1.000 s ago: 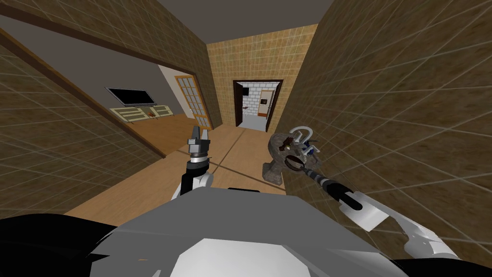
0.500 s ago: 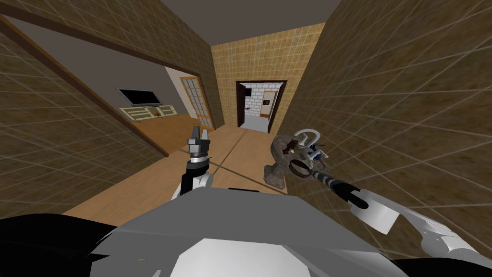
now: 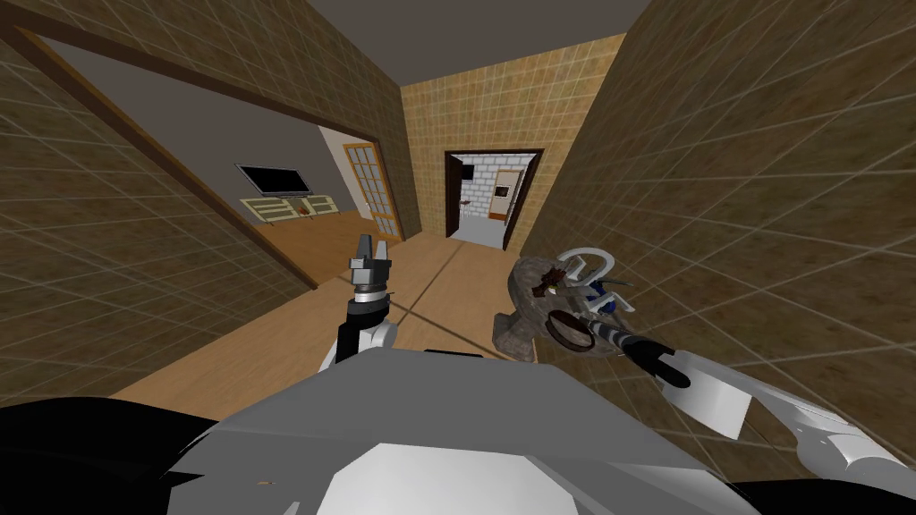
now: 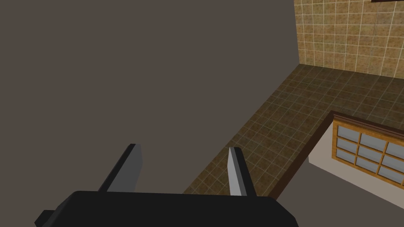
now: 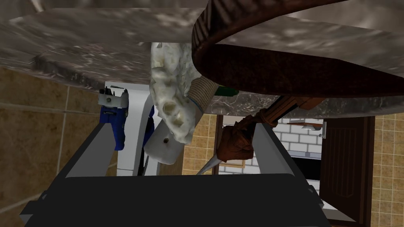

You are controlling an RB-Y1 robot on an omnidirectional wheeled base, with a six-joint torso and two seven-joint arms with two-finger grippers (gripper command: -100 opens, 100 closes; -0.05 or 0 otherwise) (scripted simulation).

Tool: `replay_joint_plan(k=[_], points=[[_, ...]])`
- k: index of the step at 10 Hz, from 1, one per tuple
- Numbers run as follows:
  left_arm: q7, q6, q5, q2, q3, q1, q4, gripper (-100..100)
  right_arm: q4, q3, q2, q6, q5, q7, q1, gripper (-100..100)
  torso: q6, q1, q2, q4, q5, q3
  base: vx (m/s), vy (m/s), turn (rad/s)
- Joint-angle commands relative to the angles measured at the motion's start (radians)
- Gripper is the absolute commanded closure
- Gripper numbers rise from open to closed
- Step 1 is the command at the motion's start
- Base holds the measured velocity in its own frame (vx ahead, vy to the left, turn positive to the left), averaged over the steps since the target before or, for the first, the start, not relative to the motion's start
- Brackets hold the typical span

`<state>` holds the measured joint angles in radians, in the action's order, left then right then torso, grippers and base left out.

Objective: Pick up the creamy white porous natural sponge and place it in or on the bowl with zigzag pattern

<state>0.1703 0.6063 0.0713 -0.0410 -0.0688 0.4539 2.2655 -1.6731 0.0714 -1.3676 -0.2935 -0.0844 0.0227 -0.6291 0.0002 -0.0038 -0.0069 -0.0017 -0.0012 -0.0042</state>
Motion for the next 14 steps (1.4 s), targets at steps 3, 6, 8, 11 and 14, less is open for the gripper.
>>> replay_joint_plan(k=[3, 6, 8, 11, 14], points=[[0.0, 0.0, 0.0, 0.0, 0.0, 0.0, 0.0, 0, 0.048, 0.008, 0.046, 0.016, -0.018, 0.016, 0.024, -100, 0.0, 0.002, 0.005, 0.001, 0.001, 0.003, 0.028, -0.018, 0.065], [0.0, 0.0, 0.0, 0.0, 0.0, 0.0, 0.0, 0, 0.041, 0.01, 0.039, 0.013, -0.015, 0.014, 0.024, 100, 0.0, 0.003, 0.006, 0.002, 0.001, 0.004, 0.008, -0.01, 0.001], [0.0, 0.0, 0.0, 0.0, 0.0, 0.0, 0.0, 0, 0.043, 0.008, 0.038, 0.01, -0.016, 0.014, 0.024, 100, -0.002, 0.005, 0.006, 0.001, -0.001, 0.003, 0.0, 0.0, 0.0], [0.0, 0.0, 0.0, 0.0, 0.0, 0.0, 0.0, 0, 0.014, 0.002, 0.014, 0.005, -0.005, 0.005, 0.007, 100, -0.002, 0.005, 0.006, 0.001, -0.001, 0.003, -0.006, 0.006, -0.024], [0.0, 0.0, 0.0, 0.0, 0.0, 0.0, 0.0, 0, 0.012, 0.0, 0.002, 0.001, -0.001, 0.003, 0.008, 0, 0.0, 0.012, 0.012, 0.002, 0.0, 0.007, -0.014, 0.012, -0.03]])
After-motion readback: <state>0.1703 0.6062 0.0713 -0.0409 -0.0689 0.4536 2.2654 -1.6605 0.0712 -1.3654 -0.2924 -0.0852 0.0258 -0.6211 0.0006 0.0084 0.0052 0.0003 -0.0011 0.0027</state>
